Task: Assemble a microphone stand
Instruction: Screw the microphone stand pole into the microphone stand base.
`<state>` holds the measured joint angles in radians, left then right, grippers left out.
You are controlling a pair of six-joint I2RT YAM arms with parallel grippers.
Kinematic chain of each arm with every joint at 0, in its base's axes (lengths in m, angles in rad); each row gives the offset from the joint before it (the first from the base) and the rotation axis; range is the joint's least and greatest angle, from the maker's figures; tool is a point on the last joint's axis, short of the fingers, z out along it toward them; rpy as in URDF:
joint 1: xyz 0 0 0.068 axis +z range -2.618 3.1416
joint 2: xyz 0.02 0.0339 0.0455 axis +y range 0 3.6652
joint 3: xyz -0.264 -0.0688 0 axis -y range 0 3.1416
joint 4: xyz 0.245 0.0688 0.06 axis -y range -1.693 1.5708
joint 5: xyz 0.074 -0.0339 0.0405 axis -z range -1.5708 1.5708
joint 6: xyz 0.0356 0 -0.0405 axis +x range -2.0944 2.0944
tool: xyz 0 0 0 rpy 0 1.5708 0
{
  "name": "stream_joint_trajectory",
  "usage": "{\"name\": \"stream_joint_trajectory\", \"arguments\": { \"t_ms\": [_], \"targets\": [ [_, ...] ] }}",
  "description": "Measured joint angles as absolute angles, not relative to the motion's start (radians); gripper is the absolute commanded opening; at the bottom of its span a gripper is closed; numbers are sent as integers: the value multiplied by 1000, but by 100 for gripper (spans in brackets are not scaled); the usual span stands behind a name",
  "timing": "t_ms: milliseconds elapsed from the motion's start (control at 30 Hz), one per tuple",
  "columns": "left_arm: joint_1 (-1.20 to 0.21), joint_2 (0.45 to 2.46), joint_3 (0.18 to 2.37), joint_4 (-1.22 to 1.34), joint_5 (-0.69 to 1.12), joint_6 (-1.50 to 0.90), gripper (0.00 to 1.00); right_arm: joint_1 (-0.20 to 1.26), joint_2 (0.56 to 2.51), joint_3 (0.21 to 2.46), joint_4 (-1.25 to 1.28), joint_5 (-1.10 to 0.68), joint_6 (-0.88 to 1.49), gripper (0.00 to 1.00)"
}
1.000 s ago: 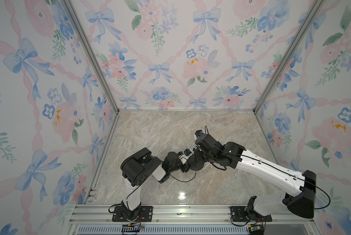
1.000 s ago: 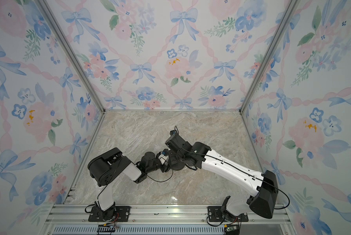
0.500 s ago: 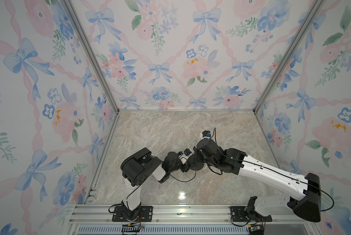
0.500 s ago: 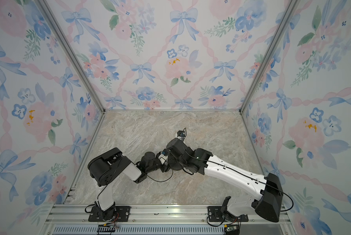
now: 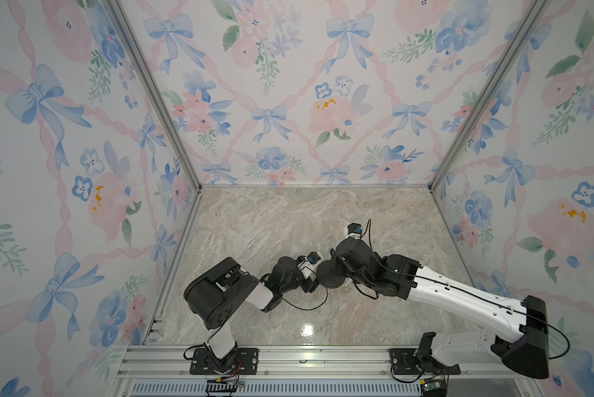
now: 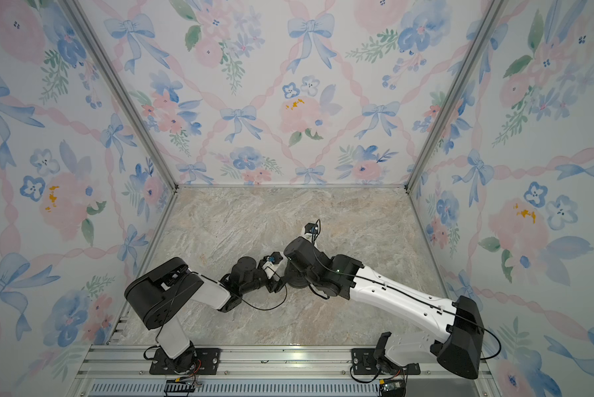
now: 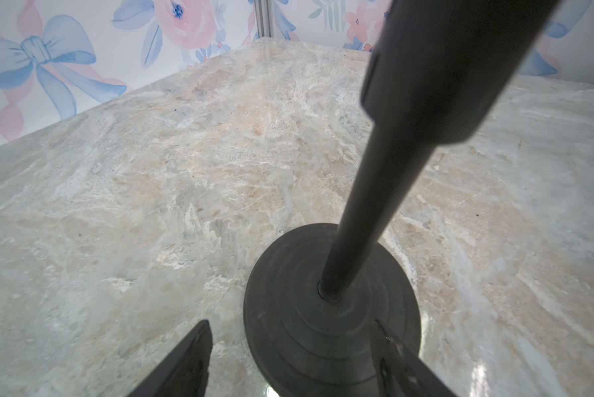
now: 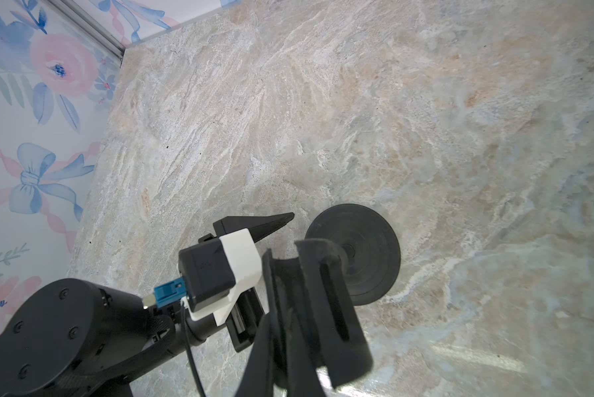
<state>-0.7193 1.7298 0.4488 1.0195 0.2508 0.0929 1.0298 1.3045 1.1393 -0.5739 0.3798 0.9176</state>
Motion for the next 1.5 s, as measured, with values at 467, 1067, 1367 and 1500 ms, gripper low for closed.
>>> {"name": "stream_joint_trajectory", "arguments": {
  "t_ms": [467, 1067, 1367, 1500],
  "targets": [
    [-810, 1712, 518, 1058, 219, 1, 41, 1038, 1307, 1140, -578, 388, 936, 0],
    [-817, 1760, 519, 1140, 205, 45, 14, 1043, 1298, 1188, -668, 393, 895, 24],
    [-817, 1770, 518, 1159, 209, 60, 15, 1027, 1178, 1297, -813, 340, 760, 28],
    [-817, 1770, 516, 1161, 210, 68, 15, 929, 1197, 1457, -929, 291, 688, 26]
  ]
}}
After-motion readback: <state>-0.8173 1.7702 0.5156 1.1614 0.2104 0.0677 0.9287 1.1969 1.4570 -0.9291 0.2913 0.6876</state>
